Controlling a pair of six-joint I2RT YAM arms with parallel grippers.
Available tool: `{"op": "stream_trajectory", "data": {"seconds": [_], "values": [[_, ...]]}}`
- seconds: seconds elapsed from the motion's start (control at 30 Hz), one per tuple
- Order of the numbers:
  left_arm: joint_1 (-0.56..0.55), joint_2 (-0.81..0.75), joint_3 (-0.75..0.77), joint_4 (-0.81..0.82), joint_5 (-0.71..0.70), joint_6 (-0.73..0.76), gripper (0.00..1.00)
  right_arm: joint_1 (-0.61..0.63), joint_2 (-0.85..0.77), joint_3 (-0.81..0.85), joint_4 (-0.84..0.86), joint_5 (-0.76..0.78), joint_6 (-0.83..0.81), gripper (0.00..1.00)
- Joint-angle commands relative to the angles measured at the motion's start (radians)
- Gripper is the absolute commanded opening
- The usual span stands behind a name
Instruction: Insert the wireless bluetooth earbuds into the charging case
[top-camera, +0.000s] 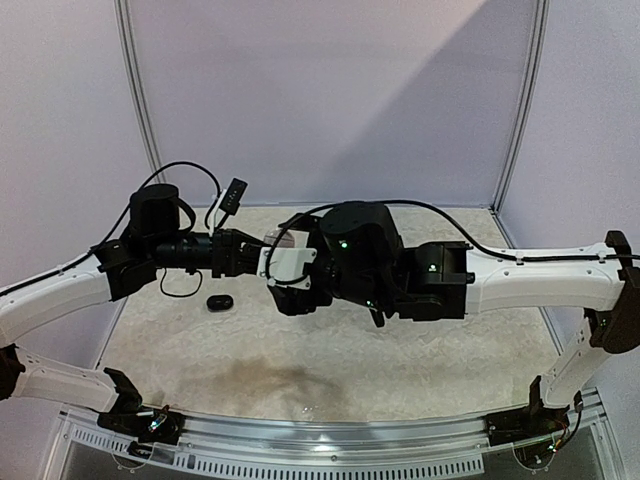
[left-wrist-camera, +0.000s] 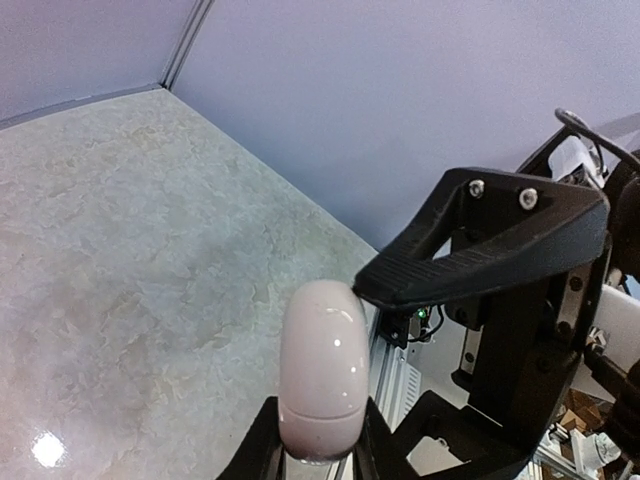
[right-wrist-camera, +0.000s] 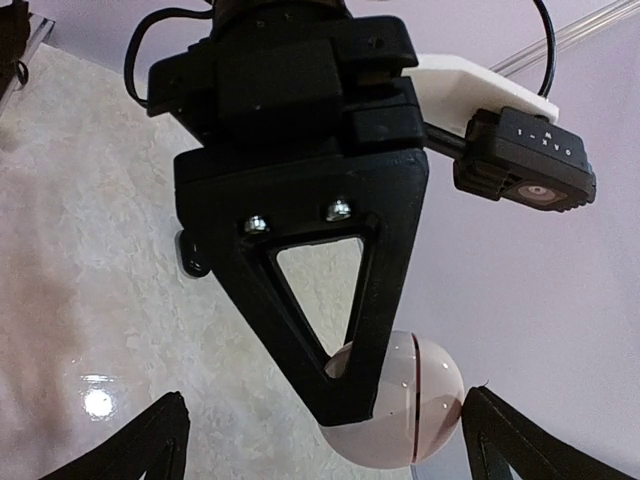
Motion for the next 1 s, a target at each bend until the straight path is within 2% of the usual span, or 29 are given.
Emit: {"op": "stream_trajectory", "data": {"seconds": [0.0, 0.3, 0.47, 0.7, 0.77, 0.97], "values": [[0.017, 0.008, 0.02, 0.028, 0.011, -0.021, 0.0, -0.015, -0.023, 0.017, -0.04, -0.049, -0.028, 0.95], [0.017, 0.014, 0.025, 0.038, 0.023, -0.021, 0.0, -0.035, 0.022, 0.059, -0.015, -0.015, -0.06, 0.88], [0.017, 0.015, 0.023, 0.039, 0.022, -0.025, 0.0, -0.042, 0.038, 0.073, 0.01, 0.005, -0.075, 0.72], [0.017, 0.016, 0.027, 0.053, 0.029, -0.03, 0.0, -0.049, 0.054, 0.088, -0.028, 0.005, -0.081, 0.71], [0.017, 0.017, 0.026, 0.053, 0.03, -0.032, 0.0, -0.05, 0.054, 0.086, -0.019, 0.006, -0.078, 0.65], [0.017, 0.02, 0.027, 0.052, 0.027, -0.033, 0.0, -0.051, 0.051, 0.091, -0.004, -0.005, -0.092, 0.38]]}}
